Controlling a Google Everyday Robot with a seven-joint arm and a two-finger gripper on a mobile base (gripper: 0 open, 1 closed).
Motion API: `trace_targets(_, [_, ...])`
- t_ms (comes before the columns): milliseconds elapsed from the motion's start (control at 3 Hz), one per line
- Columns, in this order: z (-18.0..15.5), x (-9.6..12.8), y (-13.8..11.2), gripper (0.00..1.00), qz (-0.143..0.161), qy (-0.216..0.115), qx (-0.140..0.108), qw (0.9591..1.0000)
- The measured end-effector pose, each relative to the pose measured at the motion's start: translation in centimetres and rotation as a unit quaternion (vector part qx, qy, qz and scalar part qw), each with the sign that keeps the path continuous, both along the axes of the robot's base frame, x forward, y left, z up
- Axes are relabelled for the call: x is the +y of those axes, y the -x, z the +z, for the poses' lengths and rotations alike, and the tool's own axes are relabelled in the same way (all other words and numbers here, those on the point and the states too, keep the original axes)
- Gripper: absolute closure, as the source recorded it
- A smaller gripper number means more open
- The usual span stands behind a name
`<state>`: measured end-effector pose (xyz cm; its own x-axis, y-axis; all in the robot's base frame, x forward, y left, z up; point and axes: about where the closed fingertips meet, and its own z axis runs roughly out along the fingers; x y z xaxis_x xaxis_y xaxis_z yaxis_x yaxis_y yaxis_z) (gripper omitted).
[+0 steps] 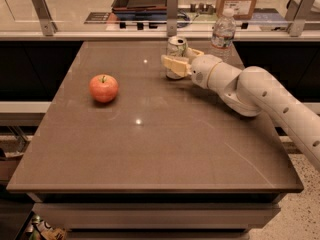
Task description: Place 7up can upright
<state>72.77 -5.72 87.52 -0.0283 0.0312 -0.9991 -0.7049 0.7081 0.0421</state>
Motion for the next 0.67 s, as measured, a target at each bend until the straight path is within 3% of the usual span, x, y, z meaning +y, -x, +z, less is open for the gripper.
trace_targets(333, [0.03,0.25,0.02,0.00,0.002,0.000,0.000,1.0000])
trace_targets(667, [0.03,0.26,0.02,0.00,0.002,0.000,0.000,1.0000])
